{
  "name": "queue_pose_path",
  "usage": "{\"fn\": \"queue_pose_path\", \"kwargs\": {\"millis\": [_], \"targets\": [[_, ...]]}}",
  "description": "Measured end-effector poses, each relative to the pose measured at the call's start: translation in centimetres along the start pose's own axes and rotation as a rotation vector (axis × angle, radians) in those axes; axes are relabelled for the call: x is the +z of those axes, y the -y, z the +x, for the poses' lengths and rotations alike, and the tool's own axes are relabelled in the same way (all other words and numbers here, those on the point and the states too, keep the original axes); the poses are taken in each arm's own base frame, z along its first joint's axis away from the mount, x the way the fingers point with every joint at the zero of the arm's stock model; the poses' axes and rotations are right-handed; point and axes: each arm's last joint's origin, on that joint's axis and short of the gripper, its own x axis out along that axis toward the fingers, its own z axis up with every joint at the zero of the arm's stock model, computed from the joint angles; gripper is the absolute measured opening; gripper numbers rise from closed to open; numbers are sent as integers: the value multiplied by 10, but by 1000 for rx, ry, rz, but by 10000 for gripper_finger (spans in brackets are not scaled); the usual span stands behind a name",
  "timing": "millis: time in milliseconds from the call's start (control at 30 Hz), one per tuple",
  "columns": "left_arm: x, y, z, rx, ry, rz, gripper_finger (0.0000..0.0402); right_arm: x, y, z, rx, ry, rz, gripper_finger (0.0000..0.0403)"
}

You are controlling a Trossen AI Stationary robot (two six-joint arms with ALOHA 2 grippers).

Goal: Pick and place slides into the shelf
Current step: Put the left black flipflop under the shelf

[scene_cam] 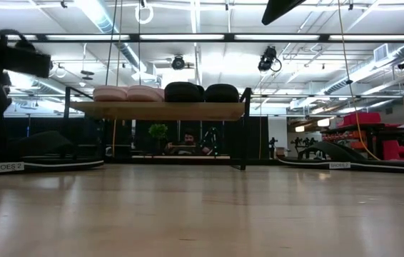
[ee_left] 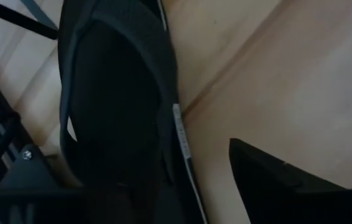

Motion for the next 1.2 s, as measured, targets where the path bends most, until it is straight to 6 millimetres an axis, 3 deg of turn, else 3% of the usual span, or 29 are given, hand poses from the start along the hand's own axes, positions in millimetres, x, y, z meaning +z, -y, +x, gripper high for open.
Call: {"fn": "queue_pose_path", "kwargs": {"millis": [167, 367, 667, 800, 1000, 1200], "targets": [[-5, -3, 16, 1, -3, -11, 195, 1, 1, 2, -6, -3, 4, 12], [-5, -3, 16, -7, 18, -15, 156, 2, 2, 5, -15, -7, 9, 11], [7, 2, 21, -39, 94, -85, 15, 5, 6, 14, -41, -20, 24, 13], [27, 6, 27, -70, 183, -195, 15, 6, 8, 18, -53, -27, 25, 12], [67, 12, 41, -152, 245, -133, 8, 8, 12, 25, -72, -38, 11, 12], [117, 1, 60, -165, 347, -170, 5, 9, 13, 28, -82, -44, 10, 12]]}}
